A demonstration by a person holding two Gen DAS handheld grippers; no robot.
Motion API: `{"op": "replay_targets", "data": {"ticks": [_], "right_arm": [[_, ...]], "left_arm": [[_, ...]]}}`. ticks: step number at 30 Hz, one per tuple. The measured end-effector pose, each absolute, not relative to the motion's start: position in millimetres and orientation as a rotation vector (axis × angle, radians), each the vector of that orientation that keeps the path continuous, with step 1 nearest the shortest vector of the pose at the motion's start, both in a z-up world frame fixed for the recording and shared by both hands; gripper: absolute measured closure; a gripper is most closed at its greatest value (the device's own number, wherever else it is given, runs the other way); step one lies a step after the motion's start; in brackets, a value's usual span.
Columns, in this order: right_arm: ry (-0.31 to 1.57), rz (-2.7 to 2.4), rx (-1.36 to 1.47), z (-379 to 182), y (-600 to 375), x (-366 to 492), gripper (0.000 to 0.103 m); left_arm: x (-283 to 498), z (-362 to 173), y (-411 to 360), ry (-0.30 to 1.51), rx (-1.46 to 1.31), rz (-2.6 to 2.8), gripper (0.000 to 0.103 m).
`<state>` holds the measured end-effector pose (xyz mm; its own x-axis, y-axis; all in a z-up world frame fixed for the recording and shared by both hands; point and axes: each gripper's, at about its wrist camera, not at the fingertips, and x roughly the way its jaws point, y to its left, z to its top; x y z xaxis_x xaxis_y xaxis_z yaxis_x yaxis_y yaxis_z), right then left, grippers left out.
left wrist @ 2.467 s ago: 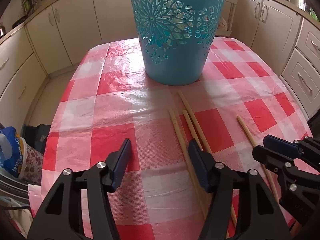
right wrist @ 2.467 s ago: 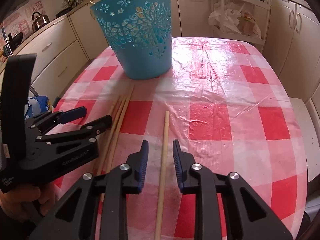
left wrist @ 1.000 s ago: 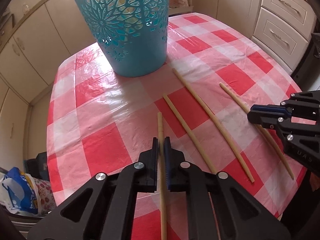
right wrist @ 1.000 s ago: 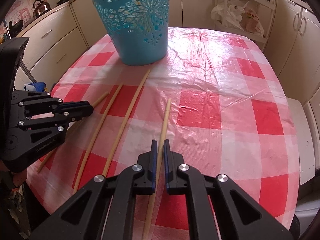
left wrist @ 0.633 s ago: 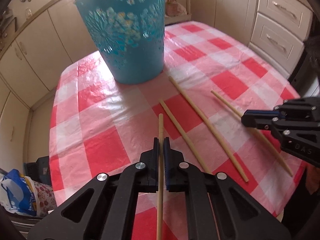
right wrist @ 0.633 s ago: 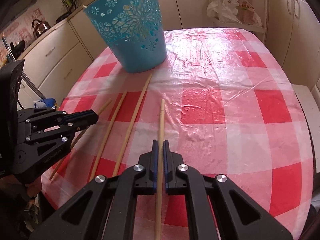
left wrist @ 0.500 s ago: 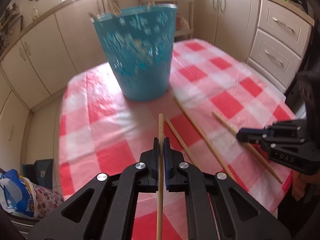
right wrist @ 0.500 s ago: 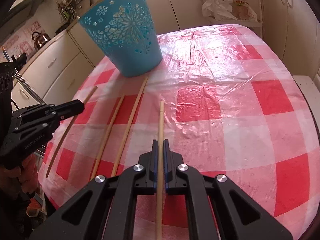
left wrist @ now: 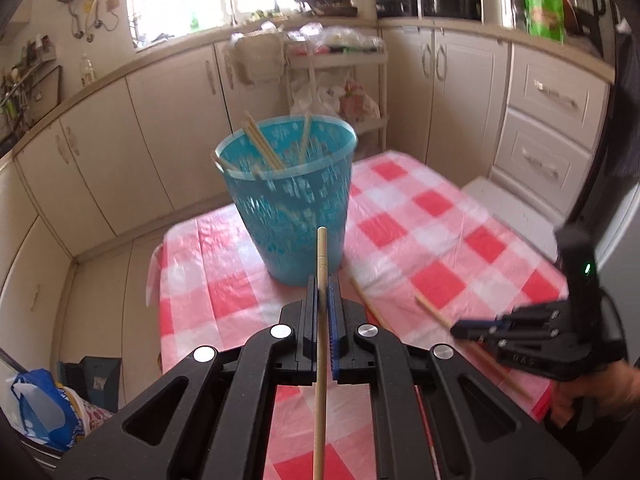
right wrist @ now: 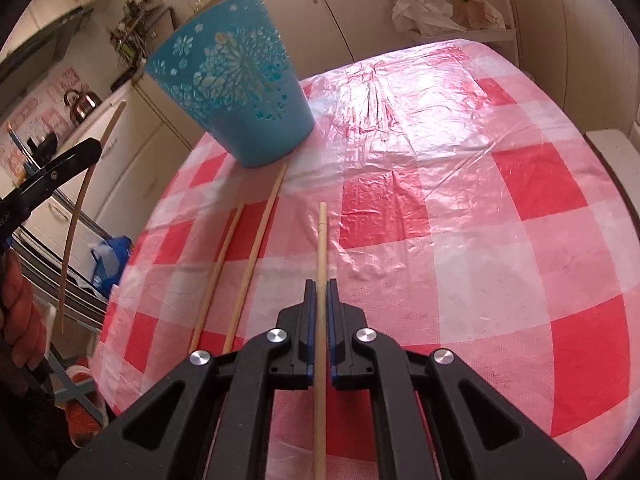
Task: Organize utensils
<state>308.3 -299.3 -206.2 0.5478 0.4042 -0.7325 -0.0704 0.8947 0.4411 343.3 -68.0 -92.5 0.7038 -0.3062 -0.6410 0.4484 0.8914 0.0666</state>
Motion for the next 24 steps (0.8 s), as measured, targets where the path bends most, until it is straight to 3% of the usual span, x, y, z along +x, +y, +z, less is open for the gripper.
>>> {"op": "replay_targets", "data": {"ticks": [8,24], "right_arm": [[0.958,0.297,0.399,-207,-302,309,0.097],[0.961,0.286,0.410,-204,-310,315,0.097]], "left_arm": [[356,-52,-69,0.558,0.221,-0.380,0.099],[351,-41,-80,0.514,0.253,-0.389,0.099]]}}
